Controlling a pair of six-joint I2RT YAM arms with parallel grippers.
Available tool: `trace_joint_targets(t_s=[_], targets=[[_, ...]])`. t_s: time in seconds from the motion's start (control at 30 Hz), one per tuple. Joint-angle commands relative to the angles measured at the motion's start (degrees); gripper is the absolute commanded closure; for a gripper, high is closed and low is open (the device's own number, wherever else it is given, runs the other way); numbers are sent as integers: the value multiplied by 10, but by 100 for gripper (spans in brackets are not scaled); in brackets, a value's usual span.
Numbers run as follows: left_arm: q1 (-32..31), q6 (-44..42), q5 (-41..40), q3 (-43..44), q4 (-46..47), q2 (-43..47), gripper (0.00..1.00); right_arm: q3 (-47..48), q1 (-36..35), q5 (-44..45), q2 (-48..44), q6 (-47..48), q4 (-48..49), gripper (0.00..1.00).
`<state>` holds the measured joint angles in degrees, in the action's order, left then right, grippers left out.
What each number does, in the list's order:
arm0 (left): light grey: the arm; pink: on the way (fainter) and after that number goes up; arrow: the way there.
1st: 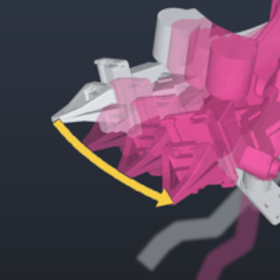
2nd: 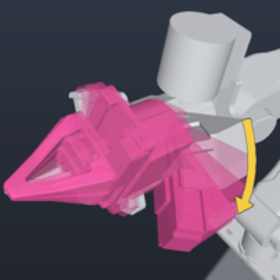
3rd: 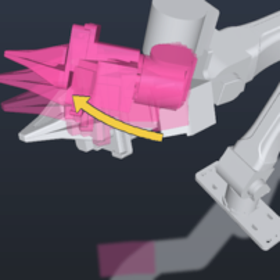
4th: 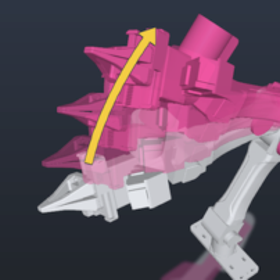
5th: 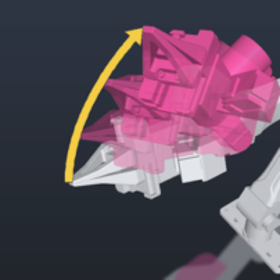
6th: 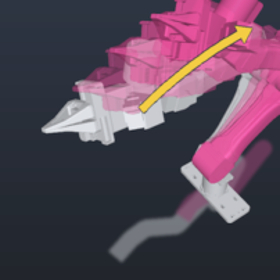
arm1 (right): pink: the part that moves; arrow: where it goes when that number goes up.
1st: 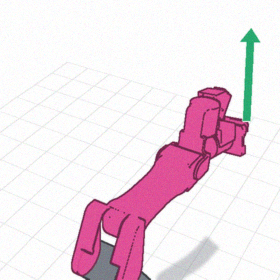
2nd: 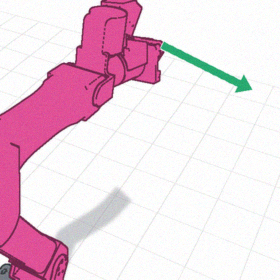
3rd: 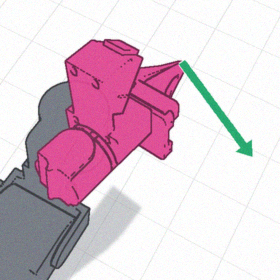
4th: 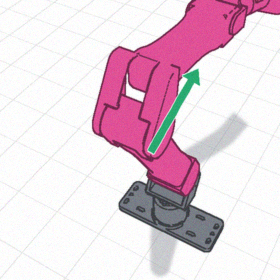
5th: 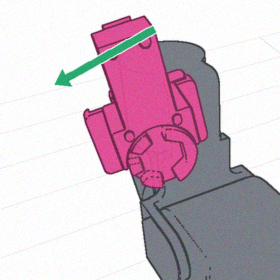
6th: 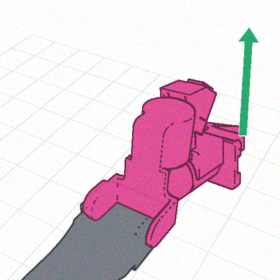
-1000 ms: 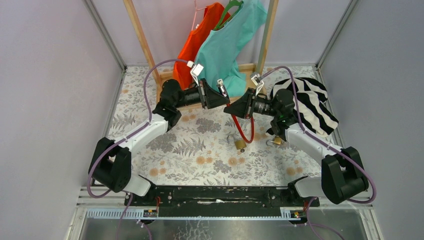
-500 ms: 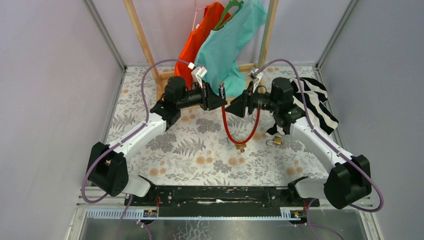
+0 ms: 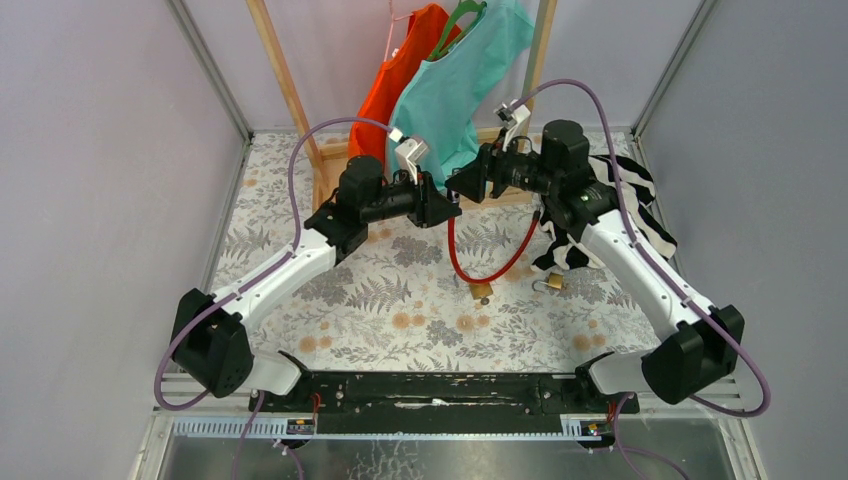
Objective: Lock with the key
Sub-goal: Pick up the lock from the center of the board.
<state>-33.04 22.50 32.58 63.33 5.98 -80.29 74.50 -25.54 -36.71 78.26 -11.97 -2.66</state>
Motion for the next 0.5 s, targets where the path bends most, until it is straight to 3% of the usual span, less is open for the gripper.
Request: trace_joint_targets(t_s=[0.0, 0.17, 0.47], targets=[[-5, -25, -23, 24, -1, 7, 100, 19, -14, 45, 10, 7, -33, 34], [-6, -27, -26, 23, -3, 10, 100, -2, -16, 45, 7, 2, -23, 42], [-8, -42, -21, 16, 0, 12, 100, -12, -17, 15, 2, -7, 1, 88]])
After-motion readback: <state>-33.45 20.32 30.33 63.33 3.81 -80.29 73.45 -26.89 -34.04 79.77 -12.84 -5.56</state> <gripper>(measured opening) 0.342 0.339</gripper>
